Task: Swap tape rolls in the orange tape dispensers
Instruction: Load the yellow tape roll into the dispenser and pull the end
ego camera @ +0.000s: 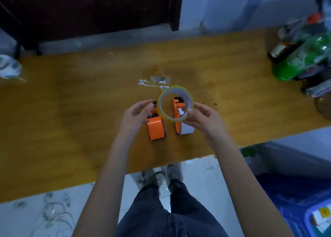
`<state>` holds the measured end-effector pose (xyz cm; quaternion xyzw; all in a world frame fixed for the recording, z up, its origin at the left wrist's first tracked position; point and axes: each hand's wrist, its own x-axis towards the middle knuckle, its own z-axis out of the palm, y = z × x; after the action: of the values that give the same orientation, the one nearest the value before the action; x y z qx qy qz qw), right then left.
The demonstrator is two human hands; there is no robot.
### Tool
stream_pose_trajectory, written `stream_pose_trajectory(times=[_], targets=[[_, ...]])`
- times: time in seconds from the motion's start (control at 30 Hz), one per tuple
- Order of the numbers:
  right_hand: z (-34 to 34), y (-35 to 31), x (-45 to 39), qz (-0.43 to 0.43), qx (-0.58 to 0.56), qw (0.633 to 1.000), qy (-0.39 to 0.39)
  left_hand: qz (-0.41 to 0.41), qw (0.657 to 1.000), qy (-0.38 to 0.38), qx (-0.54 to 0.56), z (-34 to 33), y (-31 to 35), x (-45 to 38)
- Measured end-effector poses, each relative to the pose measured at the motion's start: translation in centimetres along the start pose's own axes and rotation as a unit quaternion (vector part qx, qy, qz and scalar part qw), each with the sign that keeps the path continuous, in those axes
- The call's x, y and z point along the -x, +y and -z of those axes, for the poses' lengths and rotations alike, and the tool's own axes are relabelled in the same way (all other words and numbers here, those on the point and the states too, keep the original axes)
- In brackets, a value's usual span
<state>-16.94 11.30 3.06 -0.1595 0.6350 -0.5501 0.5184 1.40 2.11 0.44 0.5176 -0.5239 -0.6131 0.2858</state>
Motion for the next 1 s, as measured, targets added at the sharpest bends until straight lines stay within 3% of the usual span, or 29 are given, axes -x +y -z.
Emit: stream_pose_trajectory(times=[0.1, 0.13, 0.2, 0.27, 0.33, 0.63, 0.7, 0.77, 0.87, 1.0], targets=[[0.5, -0.5, -0.5, -0.011, -0.002, 1.0, -0.018, 0.056, 0.986, 0.092, -0.129, -1.6, -1.0, 0.1], [0.6, -0.4, -0.5, -0.011, 0.006, 0.999, -0.032, 0.089, 0.966, 0.098, -0.222, -2.2, -1.2, 0.3], [0.7, -0.2, -0.4, -0.014, 0.021, 0.998, -0.057, 0.131, 0.887, 0.089, -0.434, -3.6, -1.4, 0.8], [0.6, 0.2, -0.4, -0.025, 0.029, 0.997, -0.068, 0.142, 0.839, 0.089, -0.517, -4.7, -1.7, 0.7], [0.6, 0.3, -0.6, -0.033, 0.025, 0.996, -0.074, 0.154, 0.827, 0.097, -0.531, -5.5, -2.2, 0.1], [0.3, -1.3, -1.4, -0.021, 0.013, 0.995, -0.101, 0.157, 0.908, 0.11, -0.373, -4.9, -2.9, 0.2], [0.0, -1.4, -1.4, -0.015, 0.0, 0.993, -0.114, 0.173, 0.941, 0.106, -0.269, -3.8, -3.3, 0.0], [-0.6, -1.3, -1.3, -0.011, 0.007, 0.992, -0.129, 0.226, 0.964, 0.106, -0.088, -2.6, -3.7, 0.0], [-2.1, -0.1, -0.7, -0.025, 0.045, 0.989, -0.137, 0.277, 0.951, 0.091, 0.099, -1.2, -4.8, 0.5], [-4.2, 2.3, 0.2, -0.017, 0.163, 0.977, -0.139, 0.26, 0.949, 0.098, 0.15, -0.5, -6.4, 1.4]])
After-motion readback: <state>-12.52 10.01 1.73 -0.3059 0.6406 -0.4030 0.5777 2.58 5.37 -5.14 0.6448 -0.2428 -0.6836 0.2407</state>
